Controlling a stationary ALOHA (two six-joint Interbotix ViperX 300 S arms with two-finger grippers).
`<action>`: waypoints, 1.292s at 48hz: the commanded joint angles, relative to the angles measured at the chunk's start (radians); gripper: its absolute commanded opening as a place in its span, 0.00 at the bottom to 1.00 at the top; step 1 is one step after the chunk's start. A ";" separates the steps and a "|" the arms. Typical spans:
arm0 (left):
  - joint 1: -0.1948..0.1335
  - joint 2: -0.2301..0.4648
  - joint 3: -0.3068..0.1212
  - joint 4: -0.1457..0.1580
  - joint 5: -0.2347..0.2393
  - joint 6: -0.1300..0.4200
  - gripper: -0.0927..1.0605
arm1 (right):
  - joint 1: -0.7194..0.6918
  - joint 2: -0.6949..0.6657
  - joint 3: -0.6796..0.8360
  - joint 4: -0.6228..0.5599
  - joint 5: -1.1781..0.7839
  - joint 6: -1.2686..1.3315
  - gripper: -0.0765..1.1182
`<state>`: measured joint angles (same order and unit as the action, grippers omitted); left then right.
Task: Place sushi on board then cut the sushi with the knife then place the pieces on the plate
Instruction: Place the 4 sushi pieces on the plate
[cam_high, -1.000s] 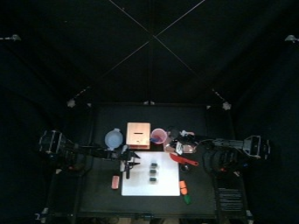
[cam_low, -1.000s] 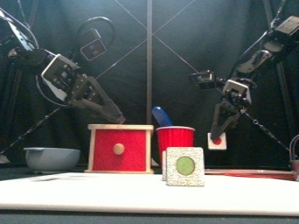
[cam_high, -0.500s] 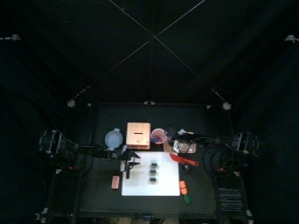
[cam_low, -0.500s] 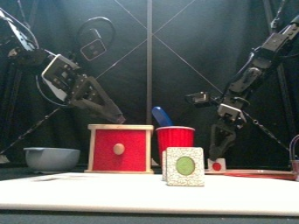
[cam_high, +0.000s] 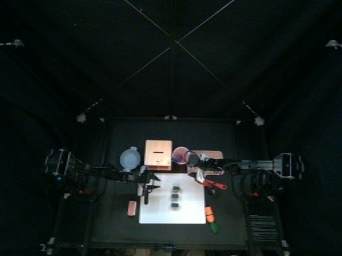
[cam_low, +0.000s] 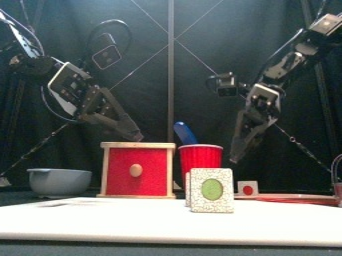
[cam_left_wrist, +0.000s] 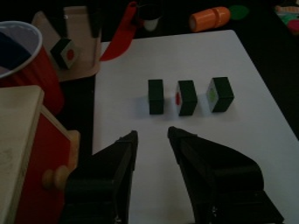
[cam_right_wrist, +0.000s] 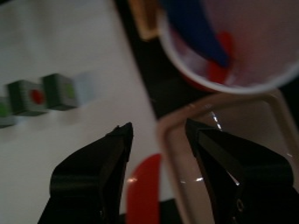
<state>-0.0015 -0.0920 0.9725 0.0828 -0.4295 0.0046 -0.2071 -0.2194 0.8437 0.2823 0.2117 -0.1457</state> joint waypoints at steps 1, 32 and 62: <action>0.002 -0.006 -0.015 -0.003 -0.005 -0.003 0.73 | 0.066 -0.003 -0.051 0.037 -0.029 0.000 0.78; 0.003 -0.006 -0.011 -0.002 -0.005 -0.002 0.73 | 0.209 0.204 -0.155 0.091 -0.147 -0.003 0.78; 0.002 -0.006 -0.008 -0.002 -0.005 -0.002 0.73 | 0.227 0.325 -0.199 0.081 -0.144 -0.005 0.76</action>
<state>-0.0015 -0.0920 0.9725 0.0828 -0.4295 0.0015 0.0184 0.1197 0.6657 0.3666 0.0706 -0.1473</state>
